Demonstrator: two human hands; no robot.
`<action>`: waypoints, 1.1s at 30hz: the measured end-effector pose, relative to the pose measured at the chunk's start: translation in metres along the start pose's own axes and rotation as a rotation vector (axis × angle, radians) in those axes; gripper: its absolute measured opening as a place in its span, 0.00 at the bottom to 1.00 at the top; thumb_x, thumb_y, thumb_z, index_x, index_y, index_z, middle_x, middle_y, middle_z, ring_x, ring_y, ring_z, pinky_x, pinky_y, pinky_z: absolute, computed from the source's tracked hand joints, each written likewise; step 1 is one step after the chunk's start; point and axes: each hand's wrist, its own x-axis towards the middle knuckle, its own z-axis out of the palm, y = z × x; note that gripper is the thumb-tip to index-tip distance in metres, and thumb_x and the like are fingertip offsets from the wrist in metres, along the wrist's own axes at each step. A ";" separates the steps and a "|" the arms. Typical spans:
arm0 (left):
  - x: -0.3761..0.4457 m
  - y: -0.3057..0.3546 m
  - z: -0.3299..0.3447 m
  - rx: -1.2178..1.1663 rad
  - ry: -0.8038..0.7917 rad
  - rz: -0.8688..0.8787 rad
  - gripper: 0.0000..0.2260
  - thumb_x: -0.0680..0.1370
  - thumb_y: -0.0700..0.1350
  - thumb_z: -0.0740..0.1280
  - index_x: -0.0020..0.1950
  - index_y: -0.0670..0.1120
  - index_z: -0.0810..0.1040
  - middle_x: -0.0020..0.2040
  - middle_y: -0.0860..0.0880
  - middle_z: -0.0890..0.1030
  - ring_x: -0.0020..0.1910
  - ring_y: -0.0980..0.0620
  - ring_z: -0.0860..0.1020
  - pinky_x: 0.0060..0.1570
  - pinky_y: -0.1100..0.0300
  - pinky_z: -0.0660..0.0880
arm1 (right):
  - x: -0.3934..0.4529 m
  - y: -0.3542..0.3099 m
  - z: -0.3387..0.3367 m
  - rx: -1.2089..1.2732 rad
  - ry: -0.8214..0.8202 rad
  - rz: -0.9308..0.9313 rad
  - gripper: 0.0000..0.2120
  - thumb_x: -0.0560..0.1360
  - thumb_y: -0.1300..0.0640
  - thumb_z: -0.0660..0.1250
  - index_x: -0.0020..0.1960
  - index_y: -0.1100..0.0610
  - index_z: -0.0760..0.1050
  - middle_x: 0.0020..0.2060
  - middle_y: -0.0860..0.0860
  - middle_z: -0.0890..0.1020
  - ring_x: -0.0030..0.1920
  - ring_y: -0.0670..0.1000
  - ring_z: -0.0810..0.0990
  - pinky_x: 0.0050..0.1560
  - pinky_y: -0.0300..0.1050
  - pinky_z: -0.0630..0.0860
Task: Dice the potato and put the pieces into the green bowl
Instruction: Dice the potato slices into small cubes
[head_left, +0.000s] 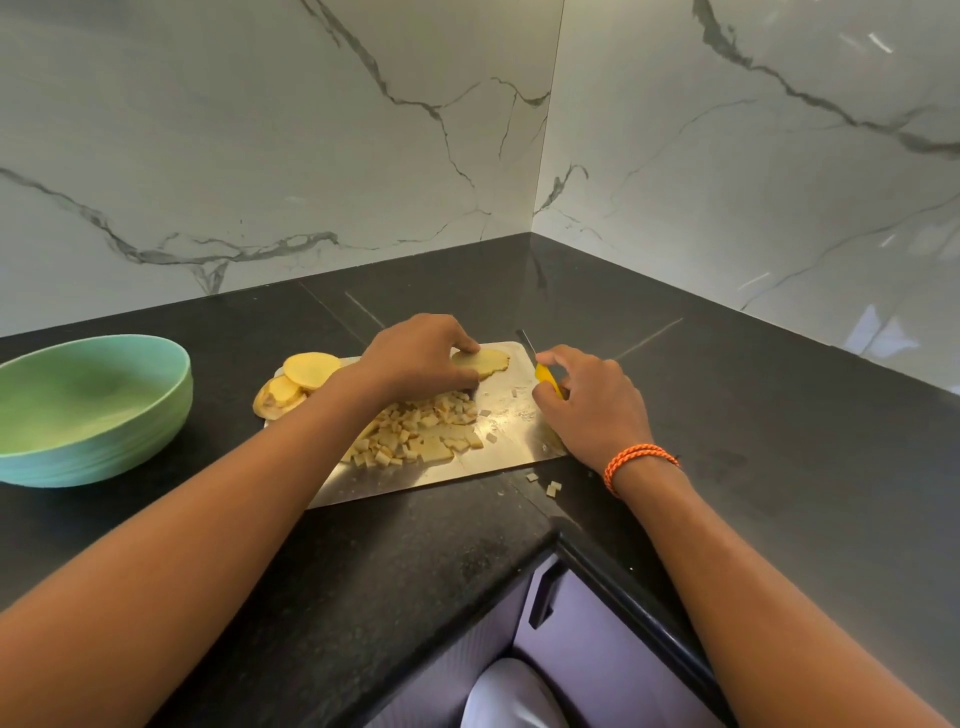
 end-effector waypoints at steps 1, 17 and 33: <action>-0.002 -0.001 -0.001 0.007 0.001 -0.009 0.23 0.78 0.61 0.73 0.71 0.55 0.81 0.69 0.56 0.77 0.64 0.55 0.76 0.62 0.51 0.78 | -0.001 -0.001 0.000 -0.007 -0.018 -0.005 0.19 0.81 0.49 0.64 0.71 0.48 0.75 0.50 0.51 0.85 0.43 0.50 0.82 0.50 0.54 0.83; -0.004 -0.020 -0.018 -0.235 -0.016 -0.075 0.15 0.76 0.48 0.79 0.62 0.48 0.86 0.47 0.53 0.86 0.45 0.54 0.83 0.45 0.62 0.77 | -0.011 -0.012 0.003 -0.139 -0.058 -0.054 0.21 0.83 0.47 0.60 0.75 0.47 0.71 0.43 0.49 0.83 0.38 0.48 0.80 0.47 0.51 0.83; -0.004 -0.019 -0.010 -0.219 0.090 -0.112 0.11 0.78 0.48 0.77 0.59 0.49 0.87 0.52 0.52 0.88 0.43 0.56 0.83 0.50 0.53 0.84 | -0.010 -0.024 0.004 -0.208 -0.088 -0.064 0.17 0.83 0.49 0.58 0.68 0.50 0.76 0.40 0.50 0.82 0.37 0.50 0.79 0.48 0.52 0.81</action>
